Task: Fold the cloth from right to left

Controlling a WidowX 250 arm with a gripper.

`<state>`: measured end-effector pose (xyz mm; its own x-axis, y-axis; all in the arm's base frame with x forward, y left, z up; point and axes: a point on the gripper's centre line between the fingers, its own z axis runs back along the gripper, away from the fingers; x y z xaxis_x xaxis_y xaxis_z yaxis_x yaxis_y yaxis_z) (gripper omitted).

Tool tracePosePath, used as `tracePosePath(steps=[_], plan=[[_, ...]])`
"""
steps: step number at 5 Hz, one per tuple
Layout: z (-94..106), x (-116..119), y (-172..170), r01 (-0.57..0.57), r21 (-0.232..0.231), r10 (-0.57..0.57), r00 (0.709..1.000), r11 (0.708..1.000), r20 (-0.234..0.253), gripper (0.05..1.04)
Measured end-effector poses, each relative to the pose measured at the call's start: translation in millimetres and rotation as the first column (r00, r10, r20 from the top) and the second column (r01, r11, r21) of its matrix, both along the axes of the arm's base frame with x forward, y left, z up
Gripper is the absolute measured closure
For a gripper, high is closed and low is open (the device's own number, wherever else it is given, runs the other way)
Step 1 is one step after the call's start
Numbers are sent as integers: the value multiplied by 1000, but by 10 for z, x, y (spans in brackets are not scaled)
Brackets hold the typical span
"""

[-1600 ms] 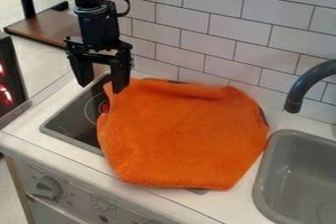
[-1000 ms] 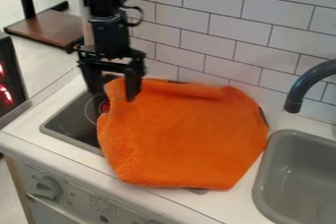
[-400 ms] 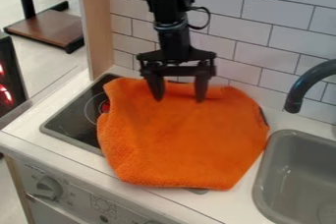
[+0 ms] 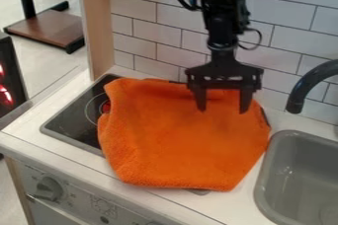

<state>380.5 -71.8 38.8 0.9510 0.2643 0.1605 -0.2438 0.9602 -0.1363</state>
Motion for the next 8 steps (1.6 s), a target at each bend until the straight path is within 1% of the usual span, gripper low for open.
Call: tracePosePath(steps=[1, 2, 3, 4, 5, 6, 7, 8], plan=[[-164, 203, -132, -9, 18, 9, 1000, 1000, -1, 84], [-263, 334, -259, 7, 45, -7, 1000, 999, -8, 84], [-276, 427, -371, -14, 4, 14, 1000, 1000, 6, 84], [-291, 502, -446, -19, -25, 19, 1000, 1000, 4, 84], [-327, 596, -516, -13, -25, 13, 1000, 1000, -9, 84], [-443, 661, -577, 2, 0, -2, 1000, 1000, -30, 142], [-482, 691, -557, -5, 46, 6, 1000, 999, -22, 458], [-481, 699, -536, -8, 59, 9, 1000, 998, -17, 734]])
